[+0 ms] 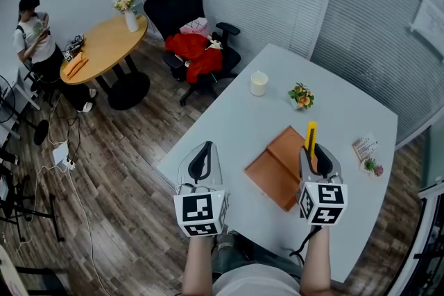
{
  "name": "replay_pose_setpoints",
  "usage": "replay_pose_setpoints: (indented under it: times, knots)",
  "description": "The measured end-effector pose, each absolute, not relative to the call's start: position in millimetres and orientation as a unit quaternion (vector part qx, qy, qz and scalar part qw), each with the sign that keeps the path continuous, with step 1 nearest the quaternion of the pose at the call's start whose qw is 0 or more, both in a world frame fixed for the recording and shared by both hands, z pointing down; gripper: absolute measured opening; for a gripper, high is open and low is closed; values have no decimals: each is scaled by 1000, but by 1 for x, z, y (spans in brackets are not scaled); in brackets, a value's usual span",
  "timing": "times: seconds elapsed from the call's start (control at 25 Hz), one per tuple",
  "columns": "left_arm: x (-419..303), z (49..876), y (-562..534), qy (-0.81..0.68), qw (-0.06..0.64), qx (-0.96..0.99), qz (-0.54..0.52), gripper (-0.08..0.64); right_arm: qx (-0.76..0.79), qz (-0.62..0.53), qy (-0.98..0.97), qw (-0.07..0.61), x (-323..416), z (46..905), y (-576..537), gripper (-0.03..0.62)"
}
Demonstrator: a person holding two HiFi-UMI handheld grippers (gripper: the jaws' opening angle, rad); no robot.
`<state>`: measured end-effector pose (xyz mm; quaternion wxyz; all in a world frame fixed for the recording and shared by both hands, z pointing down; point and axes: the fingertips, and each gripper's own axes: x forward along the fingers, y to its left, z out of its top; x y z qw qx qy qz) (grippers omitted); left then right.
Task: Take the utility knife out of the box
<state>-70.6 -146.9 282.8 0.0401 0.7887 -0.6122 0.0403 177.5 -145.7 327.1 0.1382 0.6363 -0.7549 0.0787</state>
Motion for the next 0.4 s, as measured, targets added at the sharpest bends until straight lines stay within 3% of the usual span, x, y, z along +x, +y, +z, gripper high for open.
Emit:
replay_pose_setpoints:
  times: [0.4]
  knots:
    - [-71,279,-149,-608,39,792,41,0,640,77,-752,138,178,322,-146,152]
